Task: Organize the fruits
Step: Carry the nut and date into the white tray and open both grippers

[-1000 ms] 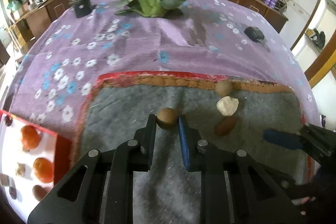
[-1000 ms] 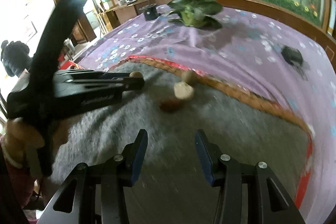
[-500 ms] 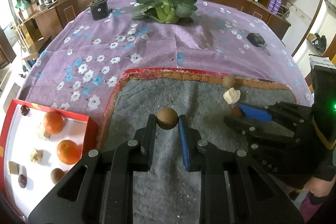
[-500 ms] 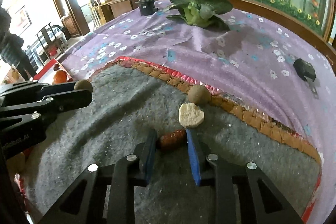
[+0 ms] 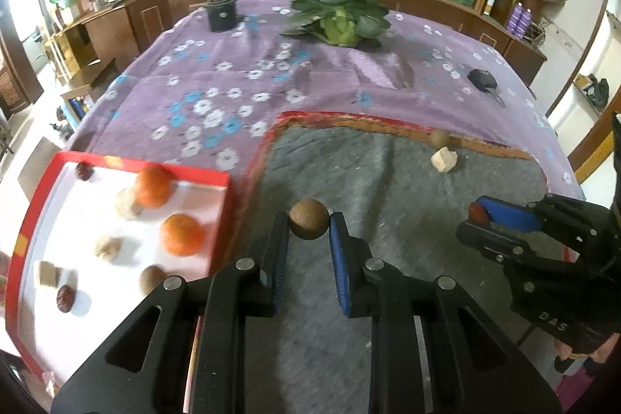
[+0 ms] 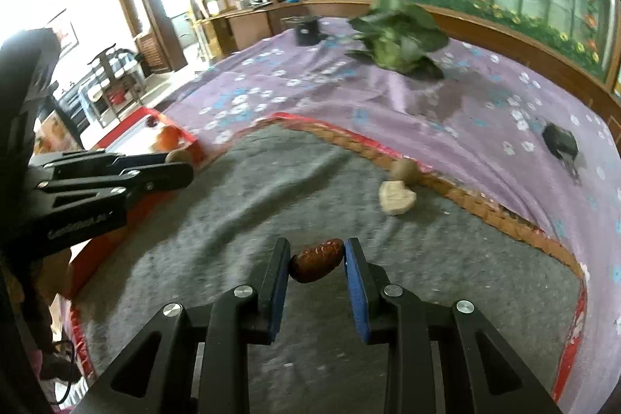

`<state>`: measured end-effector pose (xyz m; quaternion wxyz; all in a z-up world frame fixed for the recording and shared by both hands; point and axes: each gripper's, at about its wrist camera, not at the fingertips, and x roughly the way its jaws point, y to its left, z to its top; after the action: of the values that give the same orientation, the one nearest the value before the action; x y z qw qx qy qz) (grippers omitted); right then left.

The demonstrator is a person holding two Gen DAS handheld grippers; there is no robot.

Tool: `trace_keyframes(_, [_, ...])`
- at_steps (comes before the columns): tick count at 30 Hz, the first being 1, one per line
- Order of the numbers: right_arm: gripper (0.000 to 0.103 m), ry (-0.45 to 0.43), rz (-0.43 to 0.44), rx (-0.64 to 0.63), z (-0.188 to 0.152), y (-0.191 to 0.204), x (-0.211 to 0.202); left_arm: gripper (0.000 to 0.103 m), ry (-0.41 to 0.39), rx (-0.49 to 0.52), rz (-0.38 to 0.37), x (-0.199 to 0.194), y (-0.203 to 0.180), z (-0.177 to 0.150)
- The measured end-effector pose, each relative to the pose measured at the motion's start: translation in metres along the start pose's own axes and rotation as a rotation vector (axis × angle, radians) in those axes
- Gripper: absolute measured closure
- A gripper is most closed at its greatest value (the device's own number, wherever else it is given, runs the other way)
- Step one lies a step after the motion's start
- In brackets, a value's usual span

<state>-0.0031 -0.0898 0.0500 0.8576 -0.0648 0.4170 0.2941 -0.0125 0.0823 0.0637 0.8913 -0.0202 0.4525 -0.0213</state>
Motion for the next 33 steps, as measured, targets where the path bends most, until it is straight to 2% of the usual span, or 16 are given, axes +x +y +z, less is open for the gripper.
trace_keyframes(12, [0.075, -0.016, 0.074, -0.126, 0.008, 0.076, -0.009, 0.083, -0.058, -0.076, 0.047, -0.044, 0.053, -0.025])
trace_keyframes(24, [0.075, -0.012, 0.13, -0.23, 0.024, 0.142, 0.003, 0.083, -0.061, -0.154, 0.12, -0.067, 0.12, -0.054])
trace_keyframes(33, [0.075, 0.007, 0.228, -0.269, 0.038, 0.186, 0.025, 0.083, -0.035, -0.188, 0.16, -0.07, 0.158, -0.074])
